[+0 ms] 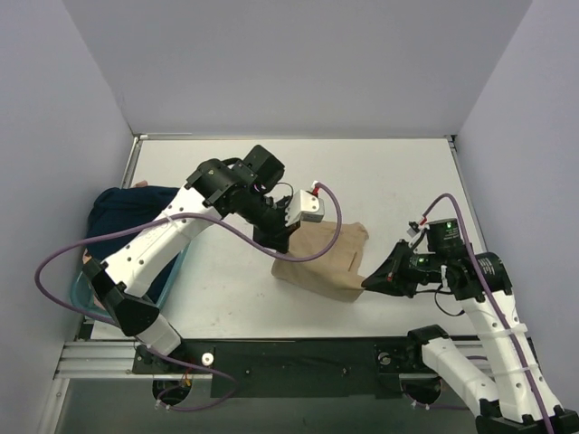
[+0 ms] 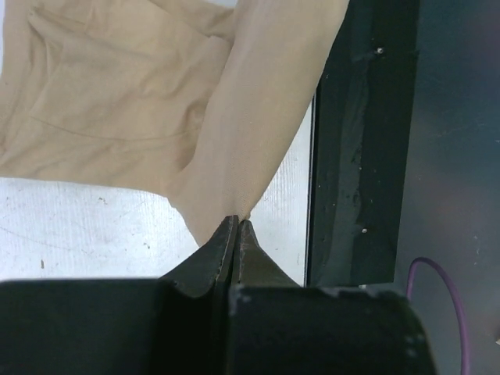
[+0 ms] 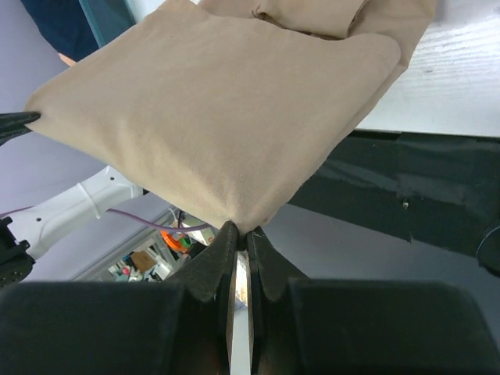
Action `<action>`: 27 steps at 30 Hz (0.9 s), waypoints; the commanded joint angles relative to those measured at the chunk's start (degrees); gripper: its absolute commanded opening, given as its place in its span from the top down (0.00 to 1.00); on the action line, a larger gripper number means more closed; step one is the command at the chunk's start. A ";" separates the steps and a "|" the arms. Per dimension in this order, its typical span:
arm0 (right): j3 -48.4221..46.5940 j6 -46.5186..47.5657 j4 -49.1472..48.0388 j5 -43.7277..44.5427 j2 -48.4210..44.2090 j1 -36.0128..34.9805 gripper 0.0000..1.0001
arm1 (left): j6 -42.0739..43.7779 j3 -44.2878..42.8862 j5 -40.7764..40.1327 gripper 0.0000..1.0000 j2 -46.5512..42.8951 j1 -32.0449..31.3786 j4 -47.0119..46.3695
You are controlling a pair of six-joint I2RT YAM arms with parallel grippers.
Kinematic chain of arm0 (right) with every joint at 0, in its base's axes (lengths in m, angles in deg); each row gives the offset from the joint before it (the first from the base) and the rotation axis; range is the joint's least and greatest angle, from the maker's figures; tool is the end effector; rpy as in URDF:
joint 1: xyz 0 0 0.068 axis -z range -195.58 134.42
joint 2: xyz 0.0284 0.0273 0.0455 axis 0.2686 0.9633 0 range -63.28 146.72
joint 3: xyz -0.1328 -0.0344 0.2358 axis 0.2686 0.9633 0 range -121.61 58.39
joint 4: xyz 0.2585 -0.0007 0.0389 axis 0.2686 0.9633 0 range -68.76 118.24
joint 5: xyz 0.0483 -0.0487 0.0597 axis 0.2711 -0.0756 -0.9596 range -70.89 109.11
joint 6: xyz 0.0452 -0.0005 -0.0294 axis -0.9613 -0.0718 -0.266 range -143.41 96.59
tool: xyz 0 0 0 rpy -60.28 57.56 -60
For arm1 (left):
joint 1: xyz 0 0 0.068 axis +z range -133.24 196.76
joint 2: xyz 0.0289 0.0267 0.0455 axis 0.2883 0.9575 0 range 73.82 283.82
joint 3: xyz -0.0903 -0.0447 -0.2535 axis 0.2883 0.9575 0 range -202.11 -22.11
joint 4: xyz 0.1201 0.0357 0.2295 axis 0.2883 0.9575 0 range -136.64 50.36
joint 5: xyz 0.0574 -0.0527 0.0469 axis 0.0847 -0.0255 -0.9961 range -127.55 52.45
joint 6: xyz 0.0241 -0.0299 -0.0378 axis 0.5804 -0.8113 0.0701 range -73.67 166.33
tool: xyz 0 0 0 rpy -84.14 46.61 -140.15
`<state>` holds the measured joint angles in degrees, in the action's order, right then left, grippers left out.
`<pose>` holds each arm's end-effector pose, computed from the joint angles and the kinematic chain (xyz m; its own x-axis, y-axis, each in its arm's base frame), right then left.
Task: Fold and stack the t-shirts
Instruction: Fold the long partially folded tshirt into a neat square
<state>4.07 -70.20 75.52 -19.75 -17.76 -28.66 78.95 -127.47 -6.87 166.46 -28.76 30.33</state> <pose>0.1306 0.0532 0.3261 -0.9163 0.3698 -0.1540 0.0921 0.5687 0.8174 0.1997 -0.2293 0.3954 -0.1172 0.7807 -0.6138 0.9878 0.0280 -0.1530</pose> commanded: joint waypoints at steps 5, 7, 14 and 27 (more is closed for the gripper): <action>-6.92 4.50 2.32 0.53 11.16 2.26 1.00 | -2.12 -0.11 -1.47 1.00 -0.80 2.97 1.19; -8.07 8.54 1.54 -0.26 15.38 6.21 1.00 | -2.65 -1.07 -4.55 1.00 1.31 4.29 -1.54; -14.14 19.79 1.62 -2.29 31.27 14.38 1.00 | 1.48 -10.65 -9.14 1.00 13.59 6.49 -3.93; -26.70 20.68 -6.91 -1.92 56.58 18.09 1.00 | 1.48 -30.07 -12.39 1.00 35.76 12.47 -8.59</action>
<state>-17.88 -51.07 69.13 -22.30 32.75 -11.31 79.61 -152.47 -15.88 199.40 -18.57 22.46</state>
